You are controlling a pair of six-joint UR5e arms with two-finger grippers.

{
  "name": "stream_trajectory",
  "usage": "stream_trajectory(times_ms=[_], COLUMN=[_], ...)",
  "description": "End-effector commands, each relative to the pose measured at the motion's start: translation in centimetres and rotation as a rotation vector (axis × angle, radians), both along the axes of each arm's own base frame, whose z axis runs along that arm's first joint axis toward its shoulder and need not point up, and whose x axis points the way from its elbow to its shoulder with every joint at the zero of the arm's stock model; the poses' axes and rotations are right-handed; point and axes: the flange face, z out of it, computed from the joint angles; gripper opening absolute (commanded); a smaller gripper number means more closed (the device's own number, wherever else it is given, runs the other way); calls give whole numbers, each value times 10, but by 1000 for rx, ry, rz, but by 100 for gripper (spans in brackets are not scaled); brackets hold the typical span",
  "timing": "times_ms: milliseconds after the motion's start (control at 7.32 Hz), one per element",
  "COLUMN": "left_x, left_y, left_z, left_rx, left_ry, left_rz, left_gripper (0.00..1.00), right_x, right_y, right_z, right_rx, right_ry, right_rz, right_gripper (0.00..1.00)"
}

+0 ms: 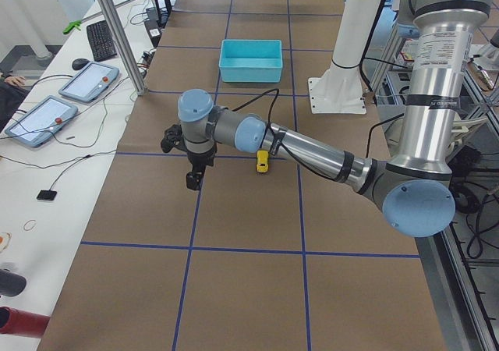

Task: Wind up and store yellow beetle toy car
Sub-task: 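Move the left gripper toward the yellow beetle toy car, then lower the left gripper onto the yellow car and press it down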

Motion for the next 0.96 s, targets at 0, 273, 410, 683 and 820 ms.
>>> stream_trajectory(times_ms=[0, 273, 410, 683, 820], left_x=[106, 177, 202, 228, 240], left_y=[6, 39, 53, 65, 70], left_z=[-85, -134, -147, -160, -162], left_rx=[38, 165, 284, 507, 587], left_ry=[13, 12, 21, 23, 26], left_rz=[192, 352, 475, 588, 622], left_gripper=[100, 100, 100, 100, 100], right_x=[0, 0, 0, 0, 0], right_y=[1, 1, 5, 1, 2], right_z=[2, 2, 14, 14, 15], right_rx=[-5, -3, -28, -1, 4], right_ry=[3, 7, 7, 4, 4], right_rz=[1, -1, -1, -1, -1], right_gripper=[100, 100, 100, 100, 100])
